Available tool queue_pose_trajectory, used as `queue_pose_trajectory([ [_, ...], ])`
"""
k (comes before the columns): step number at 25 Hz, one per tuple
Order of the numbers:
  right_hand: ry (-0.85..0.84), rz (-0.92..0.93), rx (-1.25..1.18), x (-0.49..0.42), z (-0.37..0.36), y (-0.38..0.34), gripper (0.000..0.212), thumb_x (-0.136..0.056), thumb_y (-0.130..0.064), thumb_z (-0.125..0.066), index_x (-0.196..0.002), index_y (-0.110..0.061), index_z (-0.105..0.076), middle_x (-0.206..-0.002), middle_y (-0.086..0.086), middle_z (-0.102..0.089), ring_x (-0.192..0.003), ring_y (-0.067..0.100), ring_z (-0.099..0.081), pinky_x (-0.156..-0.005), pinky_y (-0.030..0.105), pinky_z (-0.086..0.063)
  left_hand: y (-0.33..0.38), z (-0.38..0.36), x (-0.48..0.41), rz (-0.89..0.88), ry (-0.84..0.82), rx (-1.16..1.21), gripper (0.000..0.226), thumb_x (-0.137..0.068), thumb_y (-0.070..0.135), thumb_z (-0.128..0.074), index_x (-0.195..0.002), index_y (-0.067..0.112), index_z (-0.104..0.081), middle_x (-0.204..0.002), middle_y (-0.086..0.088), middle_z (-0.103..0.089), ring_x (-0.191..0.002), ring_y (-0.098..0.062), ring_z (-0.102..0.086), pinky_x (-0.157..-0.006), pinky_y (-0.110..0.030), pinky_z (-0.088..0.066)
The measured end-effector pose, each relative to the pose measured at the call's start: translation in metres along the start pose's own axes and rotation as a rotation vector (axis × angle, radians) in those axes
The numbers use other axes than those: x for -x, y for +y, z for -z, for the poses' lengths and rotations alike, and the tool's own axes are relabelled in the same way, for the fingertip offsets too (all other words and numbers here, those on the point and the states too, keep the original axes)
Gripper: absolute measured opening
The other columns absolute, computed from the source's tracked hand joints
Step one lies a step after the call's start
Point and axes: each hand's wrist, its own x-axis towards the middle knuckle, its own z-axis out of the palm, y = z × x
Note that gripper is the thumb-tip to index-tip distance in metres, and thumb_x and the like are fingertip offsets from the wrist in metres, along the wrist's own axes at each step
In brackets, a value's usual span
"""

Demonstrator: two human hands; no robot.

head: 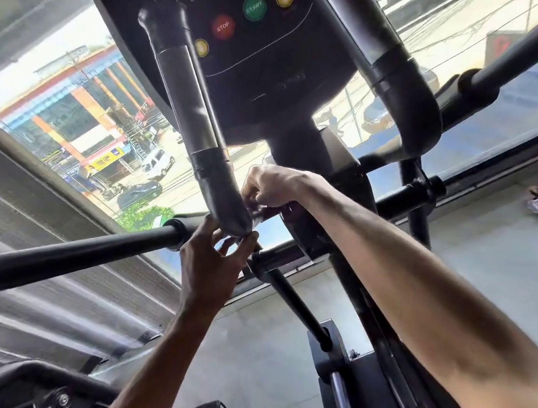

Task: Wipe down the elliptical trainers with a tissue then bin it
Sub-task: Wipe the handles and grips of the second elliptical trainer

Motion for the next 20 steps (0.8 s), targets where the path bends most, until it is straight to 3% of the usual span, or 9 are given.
queue_pose_trajectory([
  [2, 0.067, 0.110, -0.141, 0.017, -0.003, 0.003, 0.054, -0.085, -0.002, -0.068, -0.059, -0.050, -0.070, -0.063, -0.025, -0.069, -0.061, -0.007, -0.063, -0.059, 0.020, -0.050, 0.004, 0.002, 0.004, -0.025, 0.015, -0.015, 0.021, -0.082, 0.008, -0.085, -0.095, 0.015, -0.070, -0.077, 0.023, -0.068, -0.077, 0.019, -0.066, -0.069, 0.002, -0.044],
  [4, 0.167, 0.149, -0.298, 0.032, -0.011, 0.003, 0.043, -0.084, 0.005, -0.070, -0.081, -0.037, -0.080, -0.075, -0.019, -0.074, -0.068, -0.009, -0.066, -0.063, 0.014, -0.052, 0.008, 0.006, 0.006, -0.073, 0.040, -0.003, 0.026, -0.081, 0.010, -0.087, -0.098, 0.016, -0.069, -0.082, 0.010, -0.073, -0.084, 0.001, -0.073, -0.071, -0.001, -0.048],
  [7, 0.347, 0.121, -0.411, 0.046, -0.028, 0.002, 0.028, -0.081, 0.005, -0.075, -0.096, -0.018, -0.082, -0.084, -0.008, -0.078, -0.073, -0.005, -0.069, -0.072, 0.026, -0.062, 0.003, 0.010, 0.006, -0.107, 0.030, 0.046, 0.033, -0.079, 0.011, -0.088, -0.099, 0.021, -0.063, -0.097, -0.007, -0.077, -0.094, -0.019, -0.076, -0.078, -0.015, -0.058],
  [10, 0.504, 0.061, -0.577, 0.056, -0.045, 0.001, 0.018, -0.087, -0.006, -0.076, -0.098, -0.019, -0.082, -0.085, -0.009, -0.078, -0.075, -0.004, -0.069, -0.080, 0.029, -0.062, 0.008, 0.012, 0.009, -0.110, 0.017, 0.097, 0.027, -0.082, 0.011, -0.086, -0.095, 0.024, -0.065, -0.097, -0.004, -0.078, -0.095, -0.016, -0.076, -0.078, -0.016, -0.057],
  [12, 0.656, -0.037, -0.669, 0.060, -0.069, -0.001, 0.015, -0.088, -0.011, -0.077, -0.102, -0.017, -0.081, -0.096, -0.003, -0.079, -0.086, 0.000, -0.071, -0.087, 0.032, -0.060, 0.012, 0.015, 0.012, -0.139, -0.016, 0.098, 0.023, -0.086, 0.010, -0.082, -0.096, 0.023, -0.066, -0.095, 0.003, -0.078, -0.093, -0.009, -0.076, -0.078, -0.018, -0.058],
  [14, 0.882, -0.090, -0.790, 0.061, -0.108, -0.008, 0.018, -0.089, -0.009, -0.075, -0.107, -0.013, -0.079, -0.107, 0.001, -0.077, -0.098, 0.005, -0.072, -0.092, 0.035, -0.059, 0.005, 0.021, 0.009, -0.120, -0.060, 0.105, 0.021, -0.085, 0.008, -0.075, -0.101, 0.021, -0.068, -0.095, 0.004, -0.078, -0.093, -0.008, -0.076, -0.083, -0.029, -0.062],
  [16, 1.123, -0.137, -0.982, 0.053, -0.146, -0.025, 0.024, -0.090, -0.001, -0.070, -0.112, -0.008, -0.077, -0.112, 0.004, -0.076, -0.105, 0.009, -0.072, -0.097, 0.036, -0.057, -0.005, 0.028, -0.002, -0.070, -0.135, 0.135, 0.029, -0.078, 0.014, -0.065, -0.106, 0.020, -0.071, -0.099, -0.004, -0.080, -0.100, -0.021, -0.077, -0.090, -0.047, -0.062],
  [18, 1.239, -0.276, -1.161, 0.037, -0.167, -0.039, 0.025, -0.093, -0.004, -0.066, -0.116, -0.007, -0.074, -0.115, 0.004, -0.075, -0.110, 0.009, -0.070, -0.102, 0.032, -0.053, -0.010, 0.033, -0.014, -0.060, -0.189, 0.152, 0.039, -0.070, 0.014, -0.057, -0.106, 0.018, -0.071, -0.101, -0.009, -0.079, -0.105, -0.030, -0.075, -0.091, -0.060, -0.058],
  [20, 1.269, -0.408, -1.317, 0.021, -0.175, -0.049, 0.026, -0.094, -0.006, -0.065, -0.119, -0.008, -0.074, -0.115, 0.002, -0.075, -0.110, 0.010, -0.070, -0.104, 0.033, -0.053, -0.010, 0.036, -0.021, -0.094, -0.259, 0.138, 0.047, -0.065, 0.003, -0.047, -0.103, 0.016, -0.070, -0.099, 0.003, -0.078, -0.107, -0.022, -0.075, -0.092, -0.059, -0.058],
])
